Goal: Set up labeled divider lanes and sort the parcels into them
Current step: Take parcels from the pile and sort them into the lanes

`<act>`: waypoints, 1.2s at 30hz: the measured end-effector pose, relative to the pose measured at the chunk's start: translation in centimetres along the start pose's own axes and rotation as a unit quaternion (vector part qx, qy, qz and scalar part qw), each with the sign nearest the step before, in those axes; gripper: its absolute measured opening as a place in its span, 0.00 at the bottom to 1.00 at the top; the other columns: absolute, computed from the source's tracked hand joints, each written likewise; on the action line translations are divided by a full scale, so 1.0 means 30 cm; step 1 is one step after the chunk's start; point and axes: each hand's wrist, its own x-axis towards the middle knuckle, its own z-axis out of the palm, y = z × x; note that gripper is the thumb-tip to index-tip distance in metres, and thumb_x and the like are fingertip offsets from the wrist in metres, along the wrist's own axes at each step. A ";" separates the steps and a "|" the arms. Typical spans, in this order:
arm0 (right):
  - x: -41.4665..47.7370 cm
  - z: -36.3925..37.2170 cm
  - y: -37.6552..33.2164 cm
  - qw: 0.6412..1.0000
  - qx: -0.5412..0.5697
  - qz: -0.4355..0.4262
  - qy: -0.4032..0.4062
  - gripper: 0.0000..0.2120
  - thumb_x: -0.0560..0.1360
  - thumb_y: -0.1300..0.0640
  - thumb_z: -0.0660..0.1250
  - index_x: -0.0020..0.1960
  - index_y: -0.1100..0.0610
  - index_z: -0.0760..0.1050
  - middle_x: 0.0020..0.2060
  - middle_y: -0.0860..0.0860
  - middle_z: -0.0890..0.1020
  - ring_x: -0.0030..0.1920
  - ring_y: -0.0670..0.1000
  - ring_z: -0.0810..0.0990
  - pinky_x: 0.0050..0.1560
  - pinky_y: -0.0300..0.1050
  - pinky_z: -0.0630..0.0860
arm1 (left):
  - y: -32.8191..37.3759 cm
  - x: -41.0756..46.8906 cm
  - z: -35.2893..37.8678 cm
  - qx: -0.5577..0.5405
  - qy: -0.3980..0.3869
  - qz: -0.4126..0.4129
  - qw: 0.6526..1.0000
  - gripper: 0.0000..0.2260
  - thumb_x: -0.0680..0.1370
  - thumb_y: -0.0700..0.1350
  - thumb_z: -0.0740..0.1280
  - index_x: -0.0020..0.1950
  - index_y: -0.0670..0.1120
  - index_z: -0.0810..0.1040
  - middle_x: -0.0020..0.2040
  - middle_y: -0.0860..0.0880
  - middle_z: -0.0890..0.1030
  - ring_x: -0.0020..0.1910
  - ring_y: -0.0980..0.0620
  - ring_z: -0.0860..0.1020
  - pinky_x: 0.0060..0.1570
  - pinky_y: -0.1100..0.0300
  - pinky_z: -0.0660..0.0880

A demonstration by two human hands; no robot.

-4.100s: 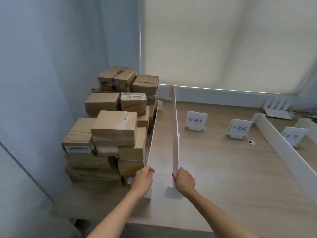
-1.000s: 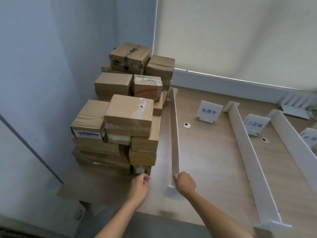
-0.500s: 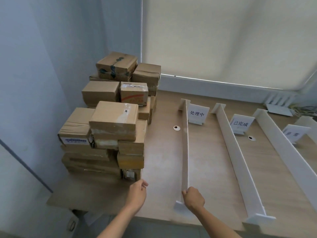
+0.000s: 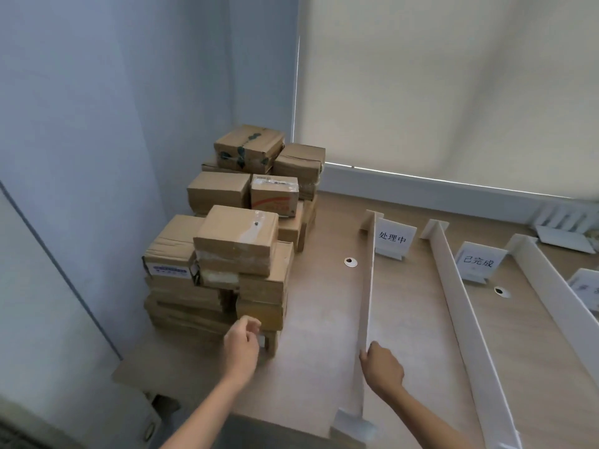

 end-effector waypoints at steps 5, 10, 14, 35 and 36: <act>0.040 -0.225 -0.277 0.971 0.182 -0.117 0.098 0.09 0.79 0.55 0.55 0.46 0.57 0.72 0.40 0.51 0.78 0.40 0.54 0.74 0.39 0.45 0.69 | 0.161 0.201 -0.190 -0.091 0.264 0.050 0.959 0.10 0.76 0.31 0.58 0.53 0.43 0.70 0.52 0.43 0.73 0.46 0.48 0.74 0.39 0.61 0.72; 0.061 -0.349 -0.626 0.908 0.379 -0.178 -0.020 0.17 0.80 0.52 0.57 0.63 0.61 0.73 0.54 0.52 0.78 0.54 0.52 0.76 0.50 0.42 0.71 | 0.210 0.405 -0.296 -0.096 0.163 -0.068 0.980 0.27 0.80 0.46 0.60 0.76 0.44 0.52 0.75 0.42 0.58 0.72 0.43 0.61 0.67 0.46 0.66; 0.063 -0.333 -0.768 0.870 0.457 -0.141 -0.116 0.25 0.79 0.45 0.57 0.70 0.59 0.65 0.64 0.54 0.72 0.63 0.54 0.73 0.62 0.54 0.73 | 0.201 0.427 -0.298 -0.140 0.045 -0.117 0.982 0.24 0.81 0.53 0.57 0.73 0.42 0.58 0.71 0.41 0.66 0.67 0.42 0.68 0.65 0.46 0.68; -0.053 -0.582 -0.339 0.840 0.507 -0.185 0.047 0.21 0.79 0.49 0.61 0.67 0.58 0.68 0.57 0.52 0.75 0.57 0.49 0.75 0.60 0.49 0.74 | 0.503 0.113 -0.275 -0.410 -0.314 0.051 0.855 0.41 0.64 0.54 0.78 0.70 0.42 0.63 0.63 0.48 0.76 0.57 0.57 0.79 0.54 0.58 0.78; -0.056 -0.600 -0.327 0.862 0.459 -0.189 0.104 0.26 0.78 0.47 0.62 0.71 0.57 0.64 0.62 0.51 0.72 0.62 0.49 0.72 0.64 0.48 0.70 | 0.531 0.107 -0.248 -0.415 -0.308 0.048 0.855 0.44 0.63 0.55 0.79 0.72 0.44 0.62 0.64 0.47 0.75 0.59 0.52 0.78 0.57 0.53 0.77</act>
